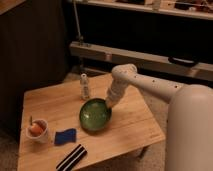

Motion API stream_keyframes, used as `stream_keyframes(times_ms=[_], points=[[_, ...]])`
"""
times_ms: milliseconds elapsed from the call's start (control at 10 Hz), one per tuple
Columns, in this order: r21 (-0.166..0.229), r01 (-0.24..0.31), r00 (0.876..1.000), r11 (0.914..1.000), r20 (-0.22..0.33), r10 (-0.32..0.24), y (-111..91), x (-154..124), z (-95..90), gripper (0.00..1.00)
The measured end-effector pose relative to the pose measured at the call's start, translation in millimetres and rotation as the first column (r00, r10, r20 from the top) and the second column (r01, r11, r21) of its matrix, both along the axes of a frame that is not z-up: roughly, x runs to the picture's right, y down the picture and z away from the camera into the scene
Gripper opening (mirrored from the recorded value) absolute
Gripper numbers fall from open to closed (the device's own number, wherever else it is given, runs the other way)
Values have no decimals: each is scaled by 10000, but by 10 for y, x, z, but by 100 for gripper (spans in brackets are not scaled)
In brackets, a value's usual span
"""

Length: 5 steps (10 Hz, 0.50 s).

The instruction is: Drag the ceramic bowl in a circle

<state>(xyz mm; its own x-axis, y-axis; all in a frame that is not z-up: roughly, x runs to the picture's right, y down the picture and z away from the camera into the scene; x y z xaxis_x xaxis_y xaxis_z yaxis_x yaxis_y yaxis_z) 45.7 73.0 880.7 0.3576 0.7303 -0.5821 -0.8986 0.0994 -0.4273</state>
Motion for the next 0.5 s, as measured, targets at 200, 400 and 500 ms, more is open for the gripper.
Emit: stream_keyframes(times_ms=[200, 400, 500], points=[[-261, -383, 9959, 9989, -827, 360, -162, 343, 277, 12], [-435, -645, 9878, 9970, -1446, 576, -88, 766, 344, 12], [-482, -806, 9842, 9956, -1620, 718, -2, 988, 295, 12]])
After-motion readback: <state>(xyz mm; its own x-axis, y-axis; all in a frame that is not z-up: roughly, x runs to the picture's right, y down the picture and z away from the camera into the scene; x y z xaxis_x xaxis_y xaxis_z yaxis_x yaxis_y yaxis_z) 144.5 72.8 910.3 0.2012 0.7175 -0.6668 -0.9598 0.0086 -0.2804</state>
